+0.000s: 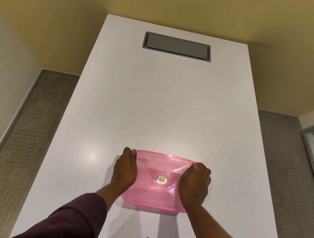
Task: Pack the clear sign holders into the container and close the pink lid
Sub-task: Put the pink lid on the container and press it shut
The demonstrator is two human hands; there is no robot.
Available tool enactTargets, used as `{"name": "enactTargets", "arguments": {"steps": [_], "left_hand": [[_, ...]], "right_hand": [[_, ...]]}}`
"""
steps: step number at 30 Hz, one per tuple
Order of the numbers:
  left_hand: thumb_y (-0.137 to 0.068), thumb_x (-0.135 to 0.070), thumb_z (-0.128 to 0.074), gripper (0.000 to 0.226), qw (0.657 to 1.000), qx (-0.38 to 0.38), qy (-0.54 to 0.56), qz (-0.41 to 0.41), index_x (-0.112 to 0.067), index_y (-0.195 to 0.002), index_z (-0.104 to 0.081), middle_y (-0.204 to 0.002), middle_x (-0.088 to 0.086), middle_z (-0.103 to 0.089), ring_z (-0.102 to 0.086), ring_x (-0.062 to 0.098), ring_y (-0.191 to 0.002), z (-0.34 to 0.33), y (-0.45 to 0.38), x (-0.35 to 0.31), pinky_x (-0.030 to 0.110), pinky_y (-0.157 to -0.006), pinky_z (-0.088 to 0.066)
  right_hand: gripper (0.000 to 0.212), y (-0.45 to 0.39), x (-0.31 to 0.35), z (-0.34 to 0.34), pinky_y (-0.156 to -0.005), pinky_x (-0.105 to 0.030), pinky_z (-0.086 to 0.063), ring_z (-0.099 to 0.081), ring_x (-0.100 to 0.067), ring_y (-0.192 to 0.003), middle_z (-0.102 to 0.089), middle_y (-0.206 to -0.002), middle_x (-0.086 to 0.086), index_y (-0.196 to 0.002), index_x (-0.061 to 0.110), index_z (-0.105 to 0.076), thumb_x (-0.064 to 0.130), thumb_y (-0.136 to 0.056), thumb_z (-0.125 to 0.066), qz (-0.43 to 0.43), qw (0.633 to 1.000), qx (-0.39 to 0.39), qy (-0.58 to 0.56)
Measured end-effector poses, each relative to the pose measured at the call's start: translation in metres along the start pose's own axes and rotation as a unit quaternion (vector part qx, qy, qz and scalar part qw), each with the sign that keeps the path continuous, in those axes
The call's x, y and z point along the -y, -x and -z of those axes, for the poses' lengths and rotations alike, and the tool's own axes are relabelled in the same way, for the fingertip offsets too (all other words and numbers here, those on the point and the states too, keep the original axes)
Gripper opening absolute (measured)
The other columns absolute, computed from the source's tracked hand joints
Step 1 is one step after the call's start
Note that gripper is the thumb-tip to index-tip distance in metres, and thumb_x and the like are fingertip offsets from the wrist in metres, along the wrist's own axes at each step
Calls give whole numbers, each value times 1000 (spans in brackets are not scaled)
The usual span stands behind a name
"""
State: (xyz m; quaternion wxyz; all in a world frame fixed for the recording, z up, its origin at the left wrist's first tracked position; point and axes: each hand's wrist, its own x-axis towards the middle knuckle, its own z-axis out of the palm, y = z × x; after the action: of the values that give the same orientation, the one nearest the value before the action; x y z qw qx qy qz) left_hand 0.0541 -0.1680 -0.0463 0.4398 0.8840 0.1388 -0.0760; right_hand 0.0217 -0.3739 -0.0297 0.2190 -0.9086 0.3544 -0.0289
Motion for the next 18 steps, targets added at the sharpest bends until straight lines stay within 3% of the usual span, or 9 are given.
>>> {"name": "enactTargets", "arguments": {"steps": [10,18], "left_hand": [[-106,-37,-30,35,1000,-8,-2,-27,-12,-81,-35,-60,1,-45,-41,29,-58,3,-1,-1,42,-57,-41],[-106,-35,-31,31,999,20,23,-33,-15,-82,-31,-62,-3,-42,-35,14,-53,6,3,1,31,-50,-30]], "right_hand": [[31,3,1,-7,-66,-42,-55,-60,-36,-87,-58,-101,-15,-109,6,-58,28,-104,-37,30,997,-32,61],[26,3,-12,-5,-68,-40,-52,-61,-34,-96,-59,-103,-9,-107,13,-60,31,-102,-42,26,999,-34,13]]}}
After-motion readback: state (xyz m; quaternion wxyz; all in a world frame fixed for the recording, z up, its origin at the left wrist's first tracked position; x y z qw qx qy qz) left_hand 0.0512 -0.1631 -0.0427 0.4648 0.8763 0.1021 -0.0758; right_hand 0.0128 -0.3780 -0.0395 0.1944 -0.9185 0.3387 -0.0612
